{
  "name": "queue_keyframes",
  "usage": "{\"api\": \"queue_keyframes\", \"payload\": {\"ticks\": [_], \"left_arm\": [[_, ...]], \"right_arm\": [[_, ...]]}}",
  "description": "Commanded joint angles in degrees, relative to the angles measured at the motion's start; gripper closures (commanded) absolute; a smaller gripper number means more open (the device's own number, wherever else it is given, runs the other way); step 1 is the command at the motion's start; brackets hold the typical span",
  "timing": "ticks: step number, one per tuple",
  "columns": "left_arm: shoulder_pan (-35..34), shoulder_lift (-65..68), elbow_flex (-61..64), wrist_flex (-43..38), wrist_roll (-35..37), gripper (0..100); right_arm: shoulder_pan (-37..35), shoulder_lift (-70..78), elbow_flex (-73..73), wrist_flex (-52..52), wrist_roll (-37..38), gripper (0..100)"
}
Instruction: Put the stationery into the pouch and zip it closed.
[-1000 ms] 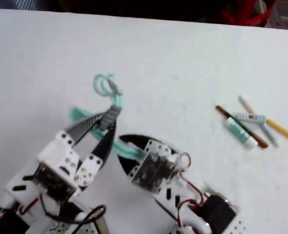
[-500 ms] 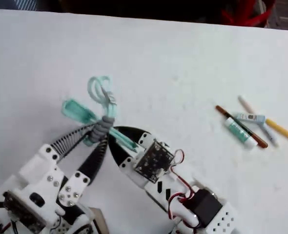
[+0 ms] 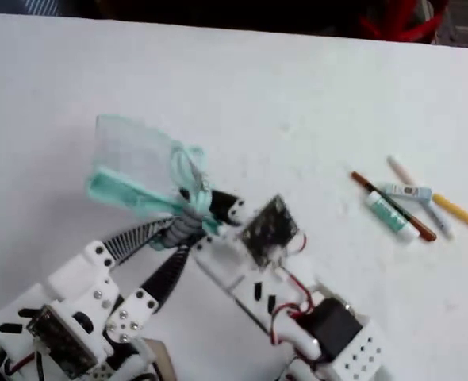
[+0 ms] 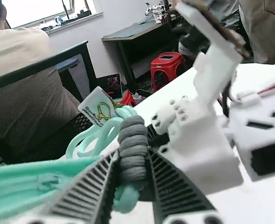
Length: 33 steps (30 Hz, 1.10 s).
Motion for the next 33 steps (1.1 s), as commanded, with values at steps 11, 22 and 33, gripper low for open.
{"api": "queue_keyframes", "payload": {"ticks": [11, 22, 33], "left_arm": [[10.9, 0.7, -1.1, 4.7, -6.1, 98], [1.0, 0.4, 1.3, 3.4, -1.1, 80], [-4.9, 0.4, -12.0, 13.1, -4.5, 72]], "right_arm": [[3.6, 16.5, -14.5, -1.6, -9.1, 97.9], [4.5, 7.9, -14.3, 3.8, -8.5, 97.9], [6.8, 6.1, -14.3, 4.9, -6.2, 97.9]]}}
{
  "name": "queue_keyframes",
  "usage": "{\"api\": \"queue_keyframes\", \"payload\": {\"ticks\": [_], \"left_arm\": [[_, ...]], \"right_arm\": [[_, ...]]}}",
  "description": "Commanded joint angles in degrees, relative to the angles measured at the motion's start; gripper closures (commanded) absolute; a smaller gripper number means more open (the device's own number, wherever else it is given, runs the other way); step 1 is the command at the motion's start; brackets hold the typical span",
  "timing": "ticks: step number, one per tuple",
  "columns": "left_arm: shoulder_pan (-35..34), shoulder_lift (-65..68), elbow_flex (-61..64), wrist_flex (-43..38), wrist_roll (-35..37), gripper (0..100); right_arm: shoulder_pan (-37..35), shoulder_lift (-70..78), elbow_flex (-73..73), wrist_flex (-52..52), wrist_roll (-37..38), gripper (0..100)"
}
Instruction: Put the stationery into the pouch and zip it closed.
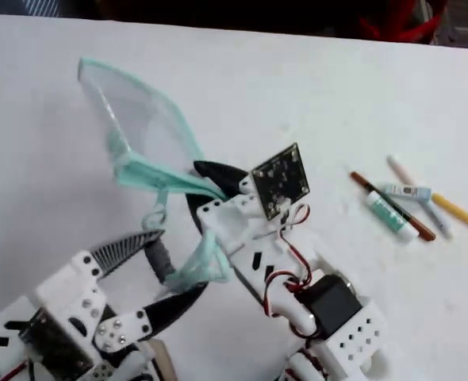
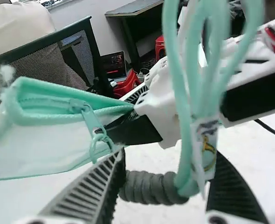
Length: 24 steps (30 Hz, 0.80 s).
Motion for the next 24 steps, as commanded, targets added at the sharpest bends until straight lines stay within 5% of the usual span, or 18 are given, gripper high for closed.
{"api": "queue_keyframes", "payload": {"ticks": [1, 10, 24], "left_arm": [[-0.7, 0.5, -6.9, 4.0, -4.0, 72], [-1.2, 0.8, -21.7, 12.7, -9.8, 72], [-29.1, 0.8, -7.8, -3.9, -19.3, 72]], "right_arm": [[1.5, -1.5, -4.9, -0.1, 0.6, 97.9], [1.6, 0.4, -5.3, -2.1, 3.6, 97.9], [0.0, -4.2, -4.9, 5.4, 14.4, 97.9]]}}
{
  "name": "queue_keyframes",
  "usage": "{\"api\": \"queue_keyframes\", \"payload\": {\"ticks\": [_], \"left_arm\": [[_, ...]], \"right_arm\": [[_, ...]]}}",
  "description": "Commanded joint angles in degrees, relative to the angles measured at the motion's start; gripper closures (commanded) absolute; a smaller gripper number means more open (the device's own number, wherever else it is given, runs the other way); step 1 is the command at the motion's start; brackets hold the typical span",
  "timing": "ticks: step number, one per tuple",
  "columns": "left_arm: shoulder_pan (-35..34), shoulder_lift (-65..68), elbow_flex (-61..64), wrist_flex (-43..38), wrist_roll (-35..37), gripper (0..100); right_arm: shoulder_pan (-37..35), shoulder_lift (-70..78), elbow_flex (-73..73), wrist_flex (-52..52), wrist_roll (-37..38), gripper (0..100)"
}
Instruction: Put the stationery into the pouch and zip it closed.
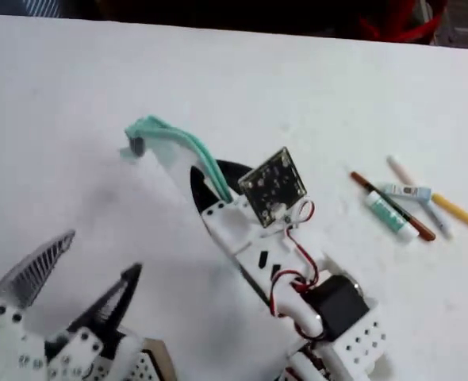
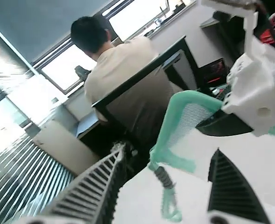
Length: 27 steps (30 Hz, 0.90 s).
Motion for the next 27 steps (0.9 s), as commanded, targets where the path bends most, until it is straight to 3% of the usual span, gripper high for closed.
{"api": "queue_keyframes", "payload": {"ticks": [1, 5, 10, 18, 27], "left_arm": [[-8.1, 0.8, 8.7, -7.3, -1.0, 72], [-15.8, 0.7, 22.2, -15.2, -0.9, 72], [-16.0, 0.7, 32.7, -18.8, 0.7, 72], [-1.8, 0.9, 32.1, -17.8, 11.6, 72], [6.6, 0.9, 28.6, -20.8, 22.8, 72]], "right_arm": [[-0.9, -4.2, -3.4, 2.7, 4.0, 97.9], [-0.9, -9.3, -3.6, 4.7, 6.3, 97.9], [-1.0, -14.3, -5.5, 5.0, 6.1, 97.9], [-1.0, -14.1, -7.6, 1.0, -1.6, 97.9], [-3.2, -14.2, -16.4, 7.5, -2.4, 97.9]]}}
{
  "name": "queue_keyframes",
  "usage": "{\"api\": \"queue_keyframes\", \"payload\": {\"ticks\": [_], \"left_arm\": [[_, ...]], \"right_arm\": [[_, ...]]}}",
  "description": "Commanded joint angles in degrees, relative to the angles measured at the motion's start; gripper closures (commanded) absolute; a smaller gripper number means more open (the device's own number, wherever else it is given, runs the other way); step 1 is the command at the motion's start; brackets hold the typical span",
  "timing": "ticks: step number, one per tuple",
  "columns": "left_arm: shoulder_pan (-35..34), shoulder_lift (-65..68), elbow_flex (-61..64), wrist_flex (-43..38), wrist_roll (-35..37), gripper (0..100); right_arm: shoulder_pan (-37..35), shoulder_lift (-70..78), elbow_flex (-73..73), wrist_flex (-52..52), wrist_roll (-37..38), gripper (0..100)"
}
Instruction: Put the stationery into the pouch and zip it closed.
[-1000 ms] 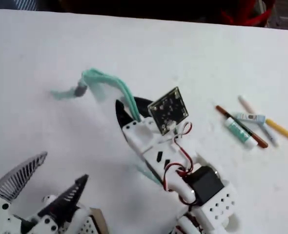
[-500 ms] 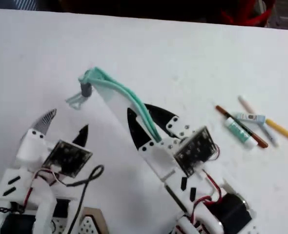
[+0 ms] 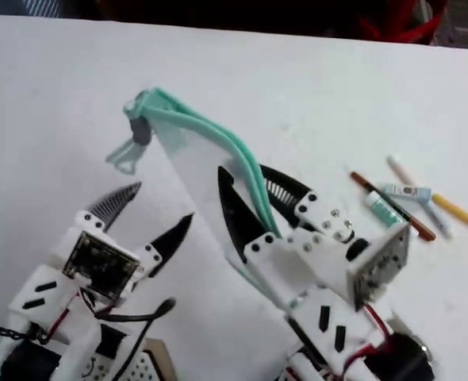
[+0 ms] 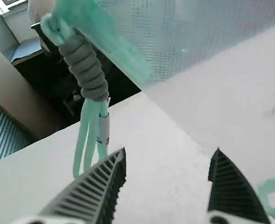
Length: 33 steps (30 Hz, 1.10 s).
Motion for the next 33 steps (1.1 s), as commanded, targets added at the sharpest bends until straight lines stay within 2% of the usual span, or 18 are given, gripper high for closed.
{"api": "queue_keyframes", "payload": {"ticks": [1, 6, 11, 14, 17, 21, 26, 29, 33], "left_arm": [[4.3, 0.7, -4.3, -2.3, 5.2, 72], [7.3, 0.7, -7.0, -3.6, 9.1, 72], [16.7, 0.7, -10.7, -3.0, 10.1, 72], [20.1, 0.7, -12.0, -3.4, 11.3, 72], [19.8, 0.8, -11.5, -4.7, 11.4, 72], [14.6, 0.8, -11.3, -5.5, 11.6, 72], [9.8, 0.7, -11.1, -5.2, 17.5, 72], [11.5, 0.5, -11.3, -5.1, 18.4, 72], [19.6, 0.5, -14.2, -3.0, 18.0, 71]], "right_arm": [[-3.9, -0.5, -6.0, 3.3, -0.5, 97.9], [-10.2, -0.5, -10.1, 7.3, 0.1, 97.9], [-11.5, -0.5, -12.7, 7.5, 0.1, 97.9], [-13.8, -0.5, -14.7, 8.6, 0.1, 97.9], [-18.6, 0.1, -19.3, 11.0, 0.1, 97.9], [-21.4, 0.1, -24.3, 15.7, 0.9, 97.9], [-24.5, 0.1, -26.8, 19.3, 3.2, 97.9], [-28.6, 0.2, -27.3, 20.4, 3.3, 97.9], [-29.2, 1.8, -27.9, 20.8, 3.3, 97.9]]}}
